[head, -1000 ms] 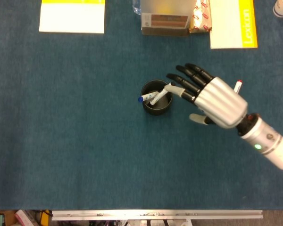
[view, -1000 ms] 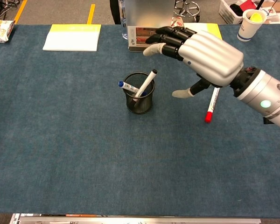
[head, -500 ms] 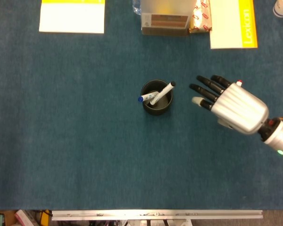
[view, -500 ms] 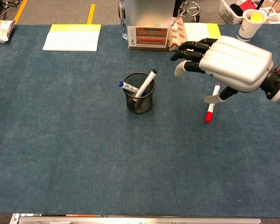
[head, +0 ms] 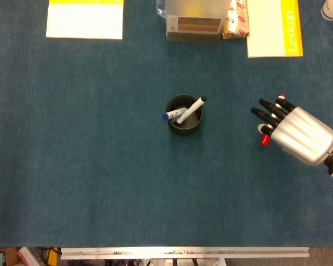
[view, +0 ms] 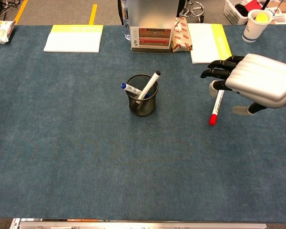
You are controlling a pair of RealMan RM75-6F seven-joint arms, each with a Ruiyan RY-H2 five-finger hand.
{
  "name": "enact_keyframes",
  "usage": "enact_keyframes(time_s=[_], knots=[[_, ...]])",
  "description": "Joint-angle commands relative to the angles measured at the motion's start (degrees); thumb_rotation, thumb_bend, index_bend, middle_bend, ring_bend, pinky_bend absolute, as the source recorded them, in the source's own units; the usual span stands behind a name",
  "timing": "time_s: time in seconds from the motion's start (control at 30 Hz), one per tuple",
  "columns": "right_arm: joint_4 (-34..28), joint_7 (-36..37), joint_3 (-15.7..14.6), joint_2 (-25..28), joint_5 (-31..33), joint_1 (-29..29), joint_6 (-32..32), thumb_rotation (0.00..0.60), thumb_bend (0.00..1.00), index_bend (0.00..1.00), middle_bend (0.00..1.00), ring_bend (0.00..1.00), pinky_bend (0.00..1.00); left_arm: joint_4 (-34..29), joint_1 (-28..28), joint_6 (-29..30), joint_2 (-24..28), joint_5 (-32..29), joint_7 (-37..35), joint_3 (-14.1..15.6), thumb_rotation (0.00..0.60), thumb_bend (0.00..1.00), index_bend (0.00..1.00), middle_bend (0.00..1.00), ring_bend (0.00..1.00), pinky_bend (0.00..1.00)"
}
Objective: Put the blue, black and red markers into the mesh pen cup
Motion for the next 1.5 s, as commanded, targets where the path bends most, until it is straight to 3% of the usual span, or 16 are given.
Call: enact_keyframes(time_s=[0.03,0.53,0.87,1.5], knots=[[1.6,0.4,-0.5,-0.8,0.2,-0.6,-0.4,0.6,0.19,0.43,0.2,0.13,0.25,-0.1,0.0,0.2,0.1,0.0,-0.1,-0.1,0.6,0.24,0.39,0.07,0.01,0.13],[10.5,5.9,-1.6,-5.4,-0.4,-1.1,-1.7,0.6,0.29,0.43,0.2,0.13,0.22,-0.5,0.4,1.2,0.3,1.0,0.3,-0.1,0.6,0.24,0.39,0.07,0.01,0.14],[16.6,9.9,-2.5,-10.2,-0.7,-0.5,-3.6,0.6,0.3,0.43,0.21,0.13,0.22,-0.9,0.6,1.8,0.2,1.4,1.1,-0.3,0.6,0.24,0.39,0.07,0.01,0.15],[22.0,5.6,-3.2,-14.2,-4.2,0.5,-2.5,0.6,0.3,0.43,0.19,0.12,0.18,-1.3,1.1,2.4,0.6,2.0,1.1,-0.3,0.6,0.24,0.39,0.07,0.01,0.15]])
